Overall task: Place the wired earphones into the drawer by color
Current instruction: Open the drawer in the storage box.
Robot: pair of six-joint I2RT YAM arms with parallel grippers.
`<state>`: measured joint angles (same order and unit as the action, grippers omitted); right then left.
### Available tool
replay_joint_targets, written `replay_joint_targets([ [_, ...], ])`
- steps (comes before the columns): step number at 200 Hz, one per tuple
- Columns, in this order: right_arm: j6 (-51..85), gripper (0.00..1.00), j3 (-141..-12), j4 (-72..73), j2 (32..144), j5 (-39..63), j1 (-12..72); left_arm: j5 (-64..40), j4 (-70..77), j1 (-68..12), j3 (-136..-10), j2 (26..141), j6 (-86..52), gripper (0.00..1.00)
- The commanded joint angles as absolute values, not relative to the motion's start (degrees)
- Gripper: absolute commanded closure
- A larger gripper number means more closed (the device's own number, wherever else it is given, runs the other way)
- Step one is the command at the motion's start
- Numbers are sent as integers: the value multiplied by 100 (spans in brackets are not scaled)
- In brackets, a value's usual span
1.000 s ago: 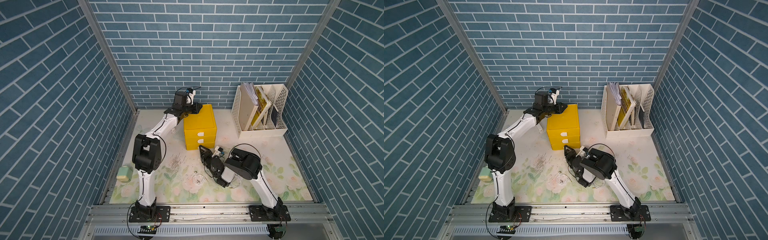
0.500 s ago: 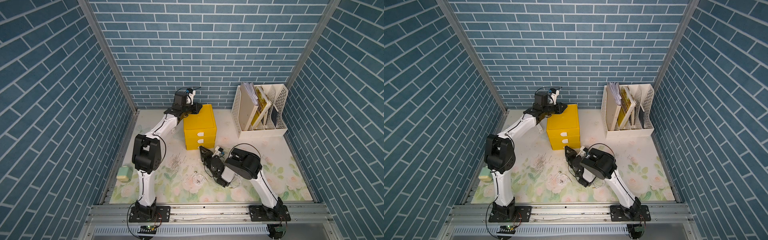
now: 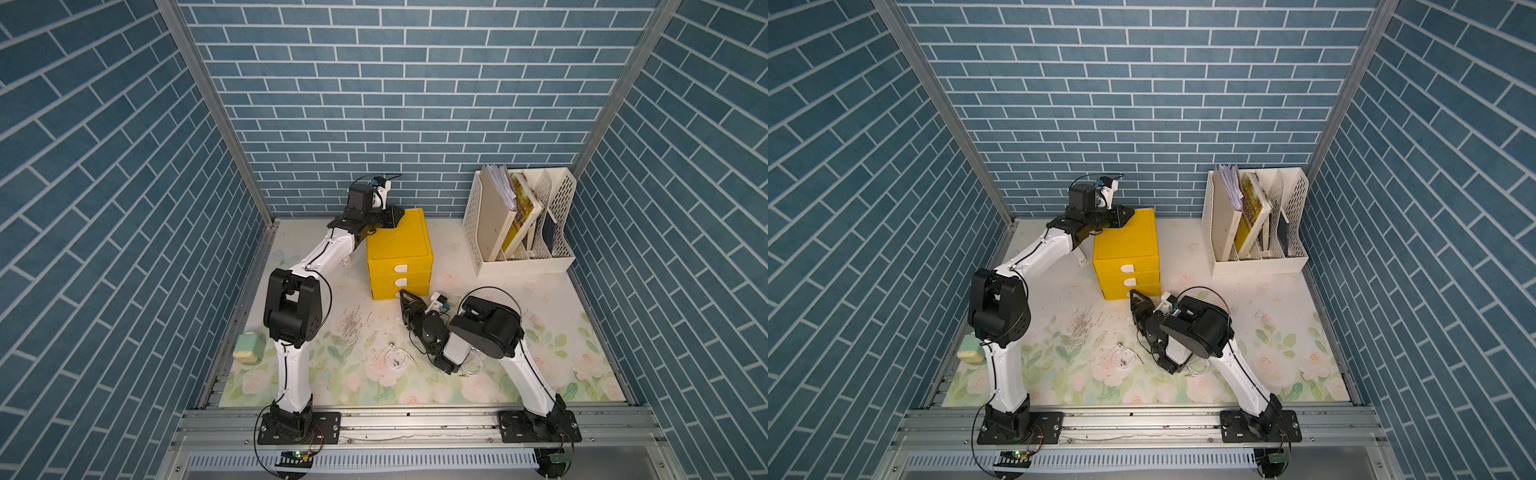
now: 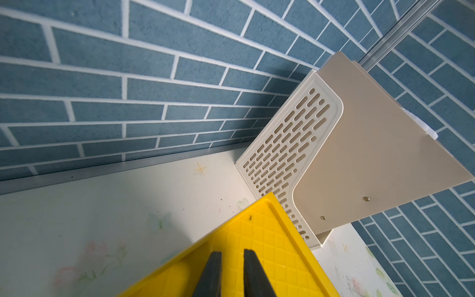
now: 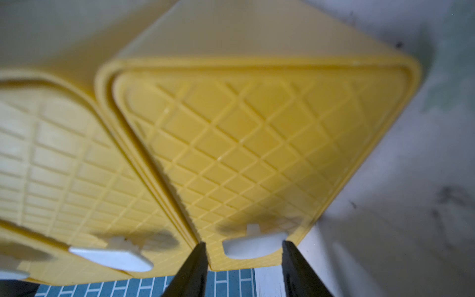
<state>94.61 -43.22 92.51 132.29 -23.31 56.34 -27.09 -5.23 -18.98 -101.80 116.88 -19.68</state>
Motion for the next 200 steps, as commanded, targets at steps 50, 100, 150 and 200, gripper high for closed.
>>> replay_joint_targets([
  [50,9386,42,-4468,8355,13454,-2458,5587,-2662,-1775,-1756,-9701,12107,-2065,78],
  [100,9421,44,-4681,8157,13618,-2490,5555,-2707,-1781,-1758,-9721,12149,-2057,78],
  [150,9483,56,-4621,8225,13684,-2511,5502,-2738,-1789,-1749,-9729,12189,-2041,78],
  [200,9536,65,-4579,8297,13685,-2462,5503,-2736,-1802,-1749,-9703,12186,-2031,78],
])
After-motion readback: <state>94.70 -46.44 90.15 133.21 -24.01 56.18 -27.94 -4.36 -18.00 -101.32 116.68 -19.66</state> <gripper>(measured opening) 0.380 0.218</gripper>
